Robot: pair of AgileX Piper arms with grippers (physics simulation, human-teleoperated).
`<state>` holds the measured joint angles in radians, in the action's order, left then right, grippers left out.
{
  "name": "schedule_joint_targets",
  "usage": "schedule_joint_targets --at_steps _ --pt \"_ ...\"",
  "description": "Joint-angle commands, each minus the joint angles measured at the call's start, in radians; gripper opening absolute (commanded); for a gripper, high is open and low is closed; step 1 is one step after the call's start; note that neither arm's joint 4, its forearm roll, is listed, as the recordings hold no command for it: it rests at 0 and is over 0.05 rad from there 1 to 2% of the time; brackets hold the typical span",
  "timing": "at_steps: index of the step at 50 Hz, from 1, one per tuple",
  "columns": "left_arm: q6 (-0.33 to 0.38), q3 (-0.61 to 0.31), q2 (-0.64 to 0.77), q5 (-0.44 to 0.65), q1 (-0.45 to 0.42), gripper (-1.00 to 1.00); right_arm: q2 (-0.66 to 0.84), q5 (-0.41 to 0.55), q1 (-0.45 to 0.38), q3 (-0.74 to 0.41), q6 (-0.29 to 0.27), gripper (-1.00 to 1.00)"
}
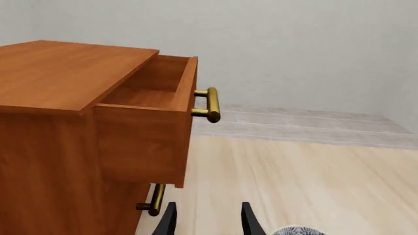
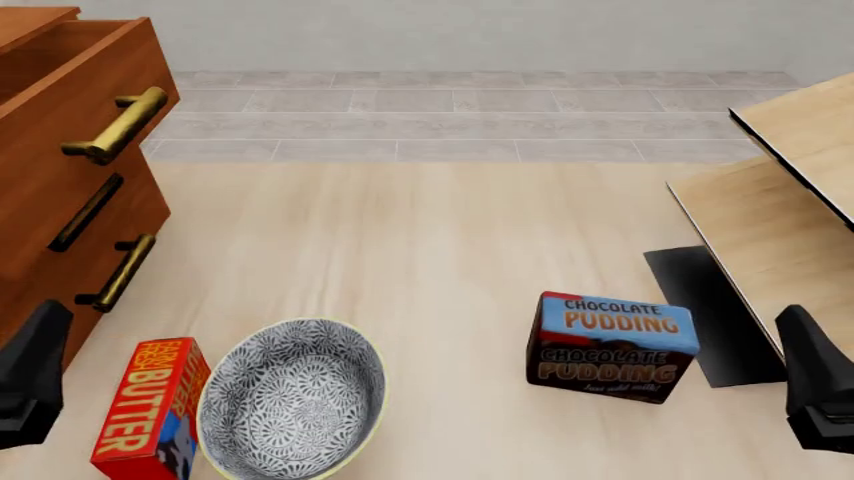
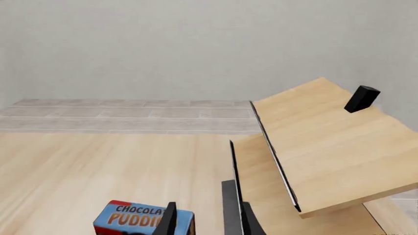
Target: Close the top drawer of the cabinet.
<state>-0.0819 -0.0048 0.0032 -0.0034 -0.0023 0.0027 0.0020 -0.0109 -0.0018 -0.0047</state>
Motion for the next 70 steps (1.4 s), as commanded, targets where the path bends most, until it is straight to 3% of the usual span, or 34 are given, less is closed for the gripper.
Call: schedule_joint_targets --at_steps 1,17,33,34,45,46,49,52,59,70 --pt "0.085 0.001 0.001 0.003 0.001 1.00 0.022 -0.015 0.014 -0.004 0.011 1.00" --pt "0.121 0.000 -0.003 -0.009 -0.041 1.00 0.004 0.006 0.008 -0.001 0.017 1.00" --pt "0.266 -0.066 0.006 -0.033 -0.122 1.00 -0.001 0.012 0.012 0.001 0.029 1.00" --pt "0.302 -0.065 0.020 -0.058 -0.122 1.00 -0.001 0.012 0.006 0.001 0.024 1.00" --pt "0.386 -0.080 0.130 -0.192 -0.130 1.00 -0.002 0.013 -0.002 0.001 0.025 1.00" --pt "0.444 -0.069 0.163 -0.243 -0.130 1.00 -0.002 0.010 -0.007 0.001 0.023 1.00" --pt "0.461 -0.069 0.206 -0.277 -0.145 1.00 -0.002 0.009 -0.009 0.001 0.023 1.00" --pt "0.534 -0.067 0.271 -0.357 -0.140 1.00 -0.002 0.010 -0.007 0.001 0.025 1.00" --pt "0.621 -0.074 0.405 -0.484 -0.157 1.00 -0.002 0.009 -0.011 0.001 0.023 1.00" --pt "0.693 -0.099 0.546 -0.625 -0.157 1.00 -0.002 0.009 -0.004 0.000 0.029 1.00"
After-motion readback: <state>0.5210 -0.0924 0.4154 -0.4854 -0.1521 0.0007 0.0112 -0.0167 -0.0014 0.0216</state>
